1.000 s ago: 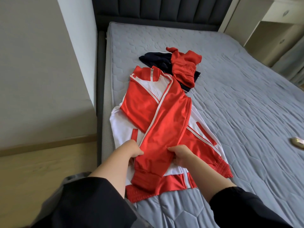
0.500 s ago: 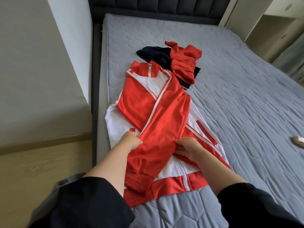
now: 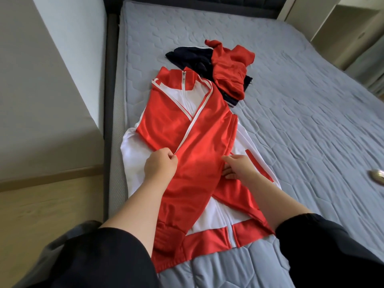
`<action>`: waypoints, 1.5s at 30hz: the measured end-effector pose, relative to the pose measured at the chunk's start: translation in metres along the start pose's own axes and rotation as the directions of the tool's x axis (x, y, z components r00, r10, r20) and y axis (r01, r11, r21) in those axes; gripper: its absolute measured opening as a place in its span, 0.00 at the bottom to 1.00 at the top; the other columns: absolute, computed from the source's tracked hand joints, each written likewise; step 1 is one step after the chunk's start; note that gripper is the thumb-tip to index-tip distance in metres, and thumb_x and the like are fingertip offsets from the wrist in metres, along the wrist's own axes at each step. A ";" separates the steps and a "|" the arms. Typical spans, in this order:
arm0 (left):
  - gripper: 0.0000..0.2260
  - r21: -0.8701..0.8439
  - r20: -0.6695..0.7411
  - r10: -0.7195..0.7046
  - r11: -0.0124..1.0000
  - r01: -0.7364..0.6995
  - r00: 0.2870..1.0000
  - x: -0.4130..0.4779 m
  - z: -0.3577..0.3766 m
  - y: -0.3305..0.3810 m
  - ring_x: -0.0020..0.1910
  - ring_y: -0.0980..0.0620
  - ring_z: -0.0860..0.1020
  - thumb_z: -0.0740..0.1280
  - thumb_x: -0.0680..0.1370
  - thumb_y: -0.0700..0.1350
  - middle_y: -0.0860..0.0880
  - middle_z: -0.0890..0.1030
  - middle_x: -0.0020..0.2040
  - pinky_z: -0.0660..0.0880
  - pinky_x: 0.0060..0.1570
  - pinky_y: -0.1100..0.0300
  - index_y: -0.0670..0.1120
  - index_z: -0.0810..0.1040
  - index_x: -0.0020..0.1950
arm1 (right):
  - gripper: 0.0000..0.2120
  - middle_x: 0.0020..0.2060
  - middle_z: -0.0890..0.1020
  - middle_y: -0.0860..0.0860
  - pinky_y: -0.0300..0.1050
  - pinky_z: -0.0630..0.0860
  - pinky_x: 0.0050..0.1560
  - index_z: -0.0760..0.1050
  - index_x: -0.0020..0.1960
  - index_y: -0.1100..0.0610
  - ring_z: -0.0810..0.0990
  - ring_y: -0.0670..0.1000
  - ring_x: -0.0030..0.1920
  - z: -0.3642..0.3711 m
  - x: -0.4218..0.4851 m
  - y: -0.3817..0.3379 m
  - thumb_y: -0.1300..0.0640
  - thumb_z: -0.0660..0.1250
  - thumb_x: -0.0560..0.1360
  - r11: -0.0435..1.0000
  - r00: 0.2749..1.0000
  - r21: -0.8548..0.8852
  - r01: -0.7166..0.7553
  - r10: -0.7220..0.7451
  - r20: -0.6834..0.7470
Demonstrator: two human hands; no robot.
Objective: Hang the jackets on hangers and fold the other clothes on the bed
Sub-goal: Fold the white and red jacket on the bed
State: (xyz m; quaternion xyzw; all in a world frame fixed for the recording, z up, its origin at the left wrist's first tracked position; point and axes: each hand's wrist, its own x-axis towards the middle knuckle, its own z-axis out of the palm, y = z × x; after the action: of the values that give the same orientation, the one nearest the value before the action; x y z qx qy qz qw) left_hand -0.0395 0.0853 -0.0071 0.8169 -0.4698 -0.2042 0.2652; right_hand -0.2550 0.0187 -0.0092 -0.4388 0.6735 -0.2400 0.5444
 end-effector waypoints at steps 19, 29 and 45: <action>0.28 0.286 0.432 0.206 0.892 -0.350 0.878 0.032 0.061 0.003 0.77 0.50 0.42 0.51 0.82 0.57 0.52 0.43 0.79 0.44 0.74 0.47 0.52 0.46 0.79 | 0.10 0.29 0.73 0.47 0.36 0.66 0.28 0.72 0.36 0.53 0.71 0.46 0.29 -0.006 0.091 -0.094 0.62 0.63 0.75 0.861 0.989 0.507 0.034 0.043 -0.139; 0.28 0.289 0.443 0.192 0.894 -0.342 0.876 0.034 0.065 -0.005 0.77 0.52 0.41 0.50 0.82 0.59 0.53 0.40 0.79 0.43 0.74 0.48 0.53 0.44 0.79 | 0.08 0.30 0.77 0.47 0.36 0.69 0.31 0.77 0.43 0.56 0.72 0.46 0.28 -0.018 0.101 -0.071 0.58 0.60 0.75 0.774 0.980 0.633 -0.023 0.142 -0.138; 0.29 0.425 0.261 0.274 0.828 -0.365 0.926 0.013 0.067 -0.017 0.78 0.51 0.42 0.49 0.81 0.61 0.52 0.42 0.79 0.42 0.74 0.48 0.55 0.44 0.78 | 0.31 0.78 0.49 0.50 0.56 0.43 0.75 0.47 0.79 0.55 0.46 0.50 0.78 0.028 0.066 0.010 0.42 0.48 0.81 0.444 0.920 -0.868 0.221 -0.389 0.036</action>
State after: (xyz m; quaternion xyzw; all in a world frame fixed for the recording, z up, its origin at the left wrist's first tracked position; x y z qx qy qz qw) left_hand -0.0615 0.0644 -0.0710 0.7426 -0.6583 -0.1143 0.0459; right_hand -0.2332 -0.0278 -0.0598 -0.7420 0.6551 -0.0046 0.1425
